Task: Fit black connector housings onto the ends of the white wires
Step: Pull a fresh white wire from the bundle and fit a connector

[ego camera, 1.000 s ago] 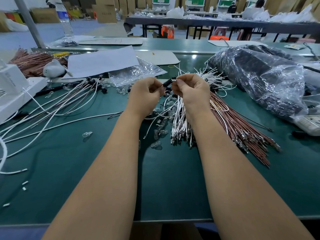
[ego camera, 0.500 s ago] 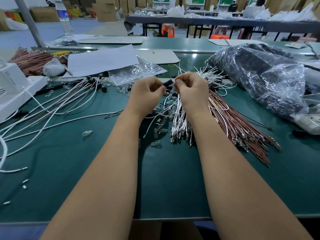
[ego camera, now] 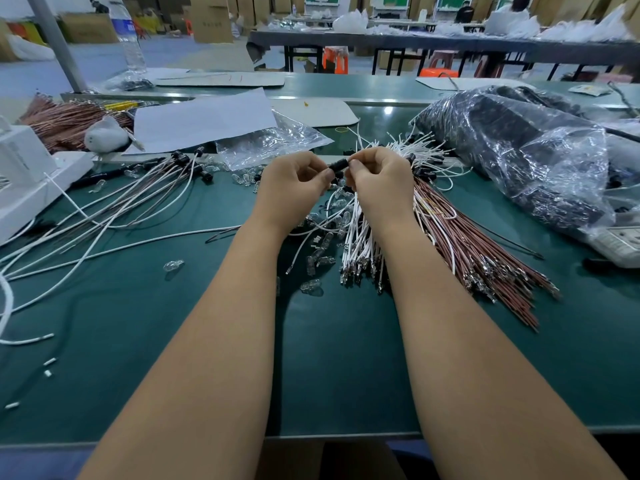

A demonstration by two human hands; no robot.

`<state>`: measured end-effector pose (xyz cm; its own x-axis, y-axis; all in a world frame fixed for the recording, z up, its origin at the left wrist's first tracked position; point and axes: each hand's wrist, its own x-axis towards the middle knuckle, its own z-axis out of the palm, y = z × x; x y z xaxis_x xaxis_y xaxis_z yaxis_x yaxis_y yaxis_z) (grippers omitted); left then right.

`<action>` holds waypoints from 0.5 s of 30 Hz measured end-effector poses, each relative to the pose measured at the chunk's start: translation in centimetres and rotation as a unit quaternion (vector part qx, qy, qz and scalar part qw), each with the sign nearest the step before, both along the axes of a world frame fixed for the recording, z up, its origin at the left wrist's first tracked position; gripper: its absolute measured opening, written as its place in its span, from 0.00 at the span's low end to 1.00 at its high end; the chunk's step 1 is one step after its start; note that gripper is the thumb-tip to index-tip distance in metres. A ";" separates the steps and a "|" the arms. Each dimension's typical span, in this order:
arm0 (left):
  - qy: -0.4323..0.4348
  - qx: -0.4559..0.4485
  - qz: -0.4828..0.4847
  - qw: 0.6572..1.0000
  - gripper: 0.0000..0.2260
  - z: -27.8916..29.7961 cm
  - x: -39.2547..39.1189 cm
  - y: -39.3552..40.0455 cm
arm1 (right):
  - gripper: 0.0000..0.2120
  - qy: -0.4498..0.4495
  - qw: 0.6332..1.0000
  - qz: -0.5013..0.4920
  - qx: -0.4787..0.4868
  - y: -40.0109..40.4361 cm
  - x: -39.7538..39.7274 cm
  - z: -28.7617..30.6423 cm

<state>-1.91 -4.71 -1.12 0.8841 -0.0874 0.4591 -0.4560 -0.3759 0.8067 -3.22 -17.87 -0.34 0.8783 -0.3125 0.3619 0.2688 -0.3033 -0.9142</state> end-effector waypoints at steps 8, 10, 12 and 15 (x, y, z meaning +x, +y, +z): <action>0.013 -0.031 -0.011 0.999 0.11 0.1 -0.2 0.1 | 0.05 -0.038 0.998 -0.028 -0.044 0.1 -0.1 0.0; 0.015 -0.033 0.000 0.999 0.11 0.1 -0.1 0.1 | 0.05 -0.032 0.998 -0.027 -0.055 0.2 -0.1 0.0; 0.010 -0.028 0.011 1.000 0.08 0.1 -0.1 0.0 | 0.06 -0.027 0.998 -0.020 -0.055 0.3 -0.2 0.0; 0.003 -0.027 0.021 0.999 0.04 0.1 -0.1 0.0 | 0.08 -0.027 0.998 -0.009 -0.063 0.5 -0.4 -0.1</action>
